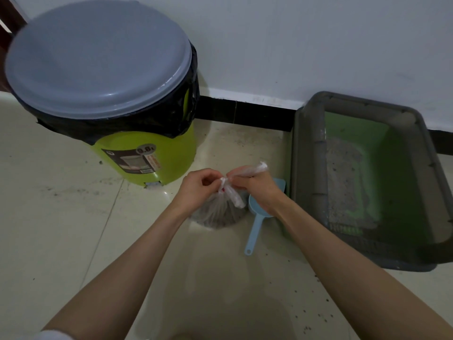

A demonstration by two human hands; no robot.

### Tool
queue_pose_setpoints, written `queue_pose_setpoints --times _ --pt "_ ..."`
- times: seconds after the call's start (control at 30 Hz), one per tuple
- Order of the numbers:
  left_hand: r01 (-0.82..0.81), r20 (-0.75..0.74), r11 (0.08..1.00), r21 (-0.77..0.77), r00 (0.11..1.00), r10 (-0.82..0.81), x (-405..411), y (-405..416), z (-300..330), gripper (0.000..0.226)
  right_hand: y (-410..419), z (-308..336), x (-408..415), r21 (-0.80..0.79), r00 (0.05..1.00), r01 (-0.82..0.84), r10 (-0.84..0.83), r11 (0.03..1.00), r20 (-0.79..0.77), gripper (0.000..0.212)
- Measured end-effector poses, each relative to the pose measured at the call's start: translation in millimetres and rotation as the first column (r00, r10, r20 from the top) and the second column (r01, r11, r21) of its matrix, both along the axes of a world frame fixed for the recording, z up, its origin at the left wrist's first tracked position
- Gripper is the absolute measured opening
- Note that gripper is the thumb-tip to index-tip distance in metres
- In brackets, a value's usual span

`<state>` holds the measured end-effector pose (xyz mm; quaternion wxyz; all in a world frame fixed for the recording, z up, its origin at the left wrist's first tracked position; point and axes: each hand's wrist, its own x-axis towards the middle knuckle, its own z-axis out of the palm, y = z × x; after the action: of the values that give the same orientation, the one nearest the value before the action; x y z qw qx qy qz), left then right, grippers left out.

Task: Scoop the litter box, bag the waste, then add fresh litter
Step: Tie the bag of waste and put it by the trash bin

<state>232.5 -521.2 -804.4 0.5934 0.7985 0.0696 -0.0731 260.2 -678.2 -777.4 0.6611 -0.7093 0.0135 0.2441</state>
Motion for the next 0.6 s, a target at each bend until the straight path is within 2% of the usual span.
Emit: queue_pose_setpoints --times 0.1,0.23,0.43,0.6 --pt "0.012 -0.001 0.994 0.109 1.000 -0.012 -0.6 2.1 -1.1 0.020 -1.7 -5.8 2.2 -0.024 0.994 0.078 -0.080 0.997 -0.075 0.014" --pt "0.068 0.020 0.949 0.309 0.997 -0.078 -0.2 1.0 3.3 0.010 -3.6 -17.9 8.2 -0.170 0.956 0.219 -0.246 0.961 -0.161 0.014" --pt "0.073 0.000 0.941 0.329 0.997 -0.078 -4.2 5.2 3.2 0.009 -10.6 -20.8 9.2 -0.210 0.906 0.299 -0.346 0.931 -0.245 0.019" --pt "0.073 -0.008 0.937 0.341 0.997 -0.075 -8.3 8.6 0.5 0.013 -15.7 -19.8 6.5 -0.258 0.889 0.278 -0.350 0.925 -0.295 0.017"
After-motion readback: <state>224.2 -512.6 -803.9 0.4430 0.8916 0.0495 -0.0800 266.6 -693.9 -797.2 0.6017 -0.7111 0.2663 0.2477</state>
